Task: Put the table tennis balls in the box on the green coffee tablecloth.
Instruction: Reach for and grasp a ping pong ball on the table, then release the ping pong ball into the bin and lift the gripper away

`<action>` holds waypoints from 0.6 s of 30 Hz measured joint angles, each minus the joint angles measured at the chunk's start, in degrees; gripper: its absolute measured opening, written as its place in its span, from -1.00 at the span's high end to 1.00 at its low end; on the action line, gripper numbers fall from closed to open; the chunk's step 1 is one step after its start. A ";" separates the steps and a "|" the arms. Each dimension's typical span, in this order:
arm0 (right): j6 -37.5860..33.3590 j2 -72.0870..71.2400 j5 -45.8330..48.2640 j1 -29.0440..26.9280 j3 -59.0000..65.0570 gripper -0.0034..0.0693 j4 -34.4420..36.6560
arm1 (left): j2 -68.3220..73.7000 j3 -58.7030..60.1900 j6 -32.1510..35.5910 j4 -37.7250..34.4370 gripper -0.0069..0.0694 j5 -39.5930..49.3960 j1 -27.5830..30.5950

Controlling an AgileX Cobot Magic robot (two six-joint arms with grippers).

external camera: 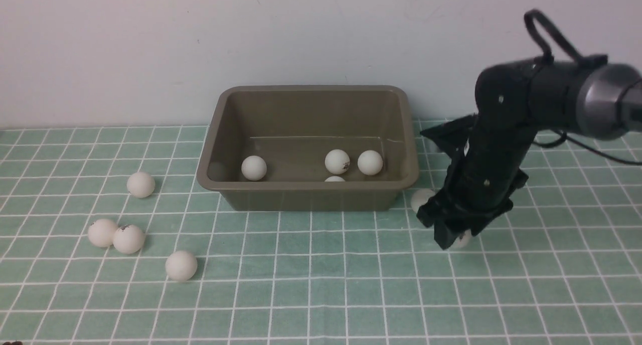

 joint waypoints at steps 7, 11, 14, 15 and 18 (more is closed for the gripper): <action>-6.81 1.61 -3.57 0.00 -18.03 -0.10 11.21 | 0.00 0.00 0.00 0.00 0.83 0.00 0.00; -8.19 6.82 -6.14 0.04 -21.04 -0.10 13.16 | 0.00 0.00 0.00 0.00 0.83 0.00 0.00; -8.64 9.91 -7.53 0.04 -21.39 -0.10 13.48 | 0.00 0.00 0.00 0.00 0.83 0.00 0.00; -8.69 11.08 -8.19 0.04 -21.39 -0.10 13.54 | 0.00 0.00 0.00 0.00 0.83 0.00 0.00; -8.96 13.51 -9.49 0.04 -21.39 -0.10 13.54 | 0.00 0.00 0.00 0.00 0.83 0.00 0.00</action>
